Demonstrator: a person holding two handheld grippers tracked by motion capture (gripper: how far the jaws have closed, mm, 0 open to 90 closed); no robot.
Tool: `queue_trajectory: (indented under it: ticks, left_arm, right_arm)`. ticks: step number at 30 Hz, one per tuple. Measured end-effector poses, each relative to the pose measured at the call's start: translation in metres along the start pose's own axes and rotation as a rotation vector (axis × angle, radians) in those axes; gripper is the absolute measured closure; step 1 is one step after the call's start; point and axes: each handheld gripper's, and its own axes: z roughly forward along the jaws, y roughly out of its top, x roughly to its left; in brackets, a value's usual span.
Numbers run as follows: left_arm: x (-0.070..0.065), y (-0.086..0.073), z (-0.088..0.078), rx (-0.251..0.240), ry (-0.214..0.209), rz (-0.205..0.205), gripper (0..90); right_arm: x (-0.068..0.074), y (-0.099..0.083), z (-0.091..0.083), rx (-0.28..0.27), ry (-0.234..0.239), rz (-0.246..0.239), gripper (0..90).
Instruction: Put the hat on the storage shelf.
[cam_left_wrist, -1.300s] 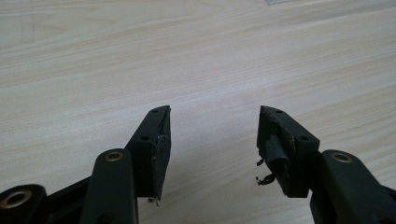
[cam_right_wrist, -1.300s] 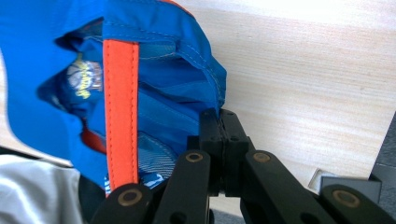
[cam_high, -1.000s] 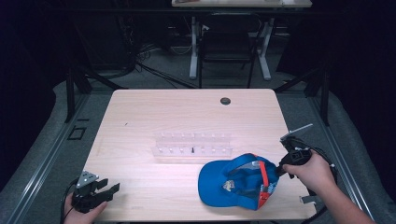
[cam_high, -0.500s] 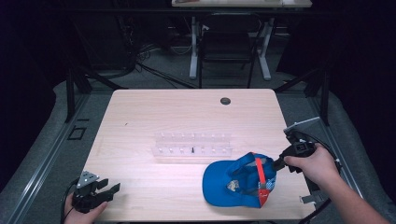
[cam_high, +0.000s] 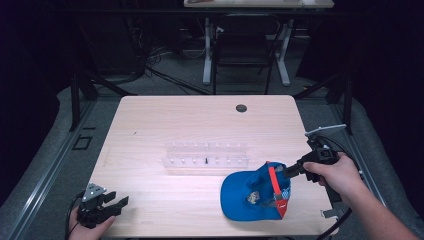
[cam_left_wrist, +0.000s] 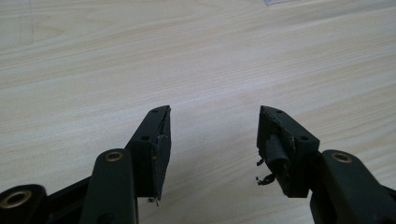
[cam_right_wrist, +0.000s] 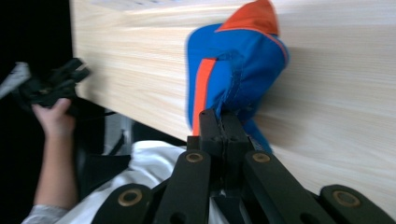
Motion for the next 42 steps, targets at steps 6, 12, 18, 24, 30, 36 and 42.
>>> queue_trajectory:
  ticks: [6,12,18,24,30,36,42]
  left_arm:
    - [0.0,0.0,0.0,0.0,-0.003,0.0,45.3]
    - [-0.001,0.0,0.0,-0.002,-0.007,0.002,45.4]
    - [-0.002,0.001,0.0,0.001,-0.008,0.012,45.4]
    - [-0.002,0.001,-0.001,-0.003,-0.008,0.01,45.3]
    - [-0.002,0.001,-0.001,-0.003,-0.009,0.009,45.3]
    - [-0.004,0.002,-0.001,-0.008,-0.018,0.006,45.3]
    - [-0.008,0.004,0.0,-0.026,-0.04,0.008,45.1]
  right_arm:
    - [0.011,-0.002,-0.003,-0.031,0.094,-0.016,90.0]
    - [0.02,-0.003,-0.008,-0.042,0.167,-0.069,90.0]
    - [0.035,-0.004,-0.016,-0.068,0.221,-0.093,90.0]
    - [0.054,-0.001,-0.023,-0.092,0.273,-0.132,90.0]
    - [0.069,0.001,-0.03,-0.105,0.289,-0.16,90.0]
    - [0.079,0.003,-0.041,-0.13,0.283,-0.174,90.0]
    - [0.084,0.006,-0.049,-0.165,0.294,-0.172,90.0]
